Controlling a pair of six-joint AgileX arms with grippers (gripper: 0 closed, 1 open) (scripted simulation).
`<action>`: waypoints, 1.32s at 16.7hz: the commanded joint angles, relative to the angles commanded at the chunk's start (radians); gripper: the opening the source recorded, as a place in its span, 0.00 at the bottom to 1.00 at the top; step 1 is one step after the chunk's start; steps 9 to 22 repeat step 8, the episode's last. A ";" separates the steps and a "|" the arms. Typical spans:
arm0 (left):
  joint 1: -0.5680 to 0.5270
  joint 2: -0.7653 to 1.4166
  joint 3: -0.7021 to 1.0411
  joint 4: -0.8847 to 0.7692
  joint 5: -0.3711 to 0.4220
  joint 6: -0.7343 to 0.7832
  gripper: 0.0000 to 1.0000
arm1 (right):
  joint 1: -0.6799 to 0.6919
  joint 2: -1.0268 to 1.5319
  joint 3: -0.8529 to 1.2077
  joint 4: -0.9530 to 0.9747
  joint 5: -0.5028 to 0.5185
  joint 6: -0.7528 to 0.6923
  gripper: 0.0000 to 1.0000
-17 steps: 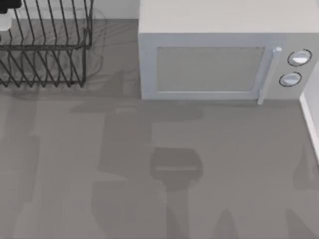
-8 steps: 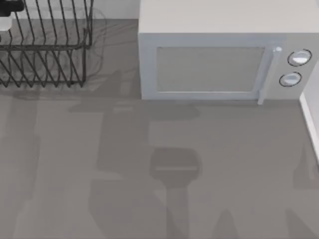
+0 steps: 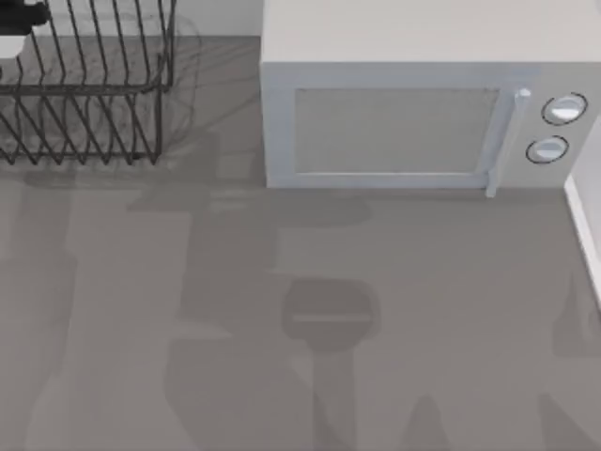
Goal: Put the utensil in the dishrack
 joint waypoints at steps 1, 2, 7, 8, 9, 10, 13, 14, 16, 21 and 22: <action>0.000 0.000 0.000 0.000 0.000 0.000 0.90 | 0.000 0.000 0.000 0.000 0.000 0.000 1.00; 0.000 0.000 0.000 0.000 0.000 0.000 0.98 | 0.000 0.000 0.000 0.000 0.000 0.000 1.00; 0.000 0.000 0.000 0.000 0.000 0.000 1.00 | 0.000 0.000 0.000 0.000 0.000 0.000 1.00; 0.000 0.000 0.000 0.000 0.000 0.000 1.00 | 0.000 0.000 0.000 0.000 0.000 0.000 1.00; 0.000 0.000 0.000 0.000 0.000 0.000 1.00 | 0.000 0.000 0.000 0.000 0.000 0.000 1.00; 0.000 0.000 0.000 0.000 0.000 0.000 1.00 | 0.000 0.000 0.000 0.000 0.000 0.000 1.00; 0.000 0.000 0.000 0.000 0.000 0.000 1.00 | 0.000 0.000 0.000 0.000 0.000 0.000 1.00; 0.000 0.000 0.000 0.000 0.000 0.000 1.00 | 0.000 0.000 0.000 0.000 0.000 0.000 1.00; 0.000 0.000 0.000 0.000 0.000 0.000 1.00 | 0.000 0.000 0.000 0.000 0.000 0.000 1.00; 0.000 0.000 0.000 0.000 0.000 0.000 1.00 | 0.000 0.000 0.000 0.000 0.000 0.000 1.00; 0.000 0.000 0.000 0.000 0.000 0.000 1.00 | 0.000 0.000 0.000 0.000 0.000 0.000 1.00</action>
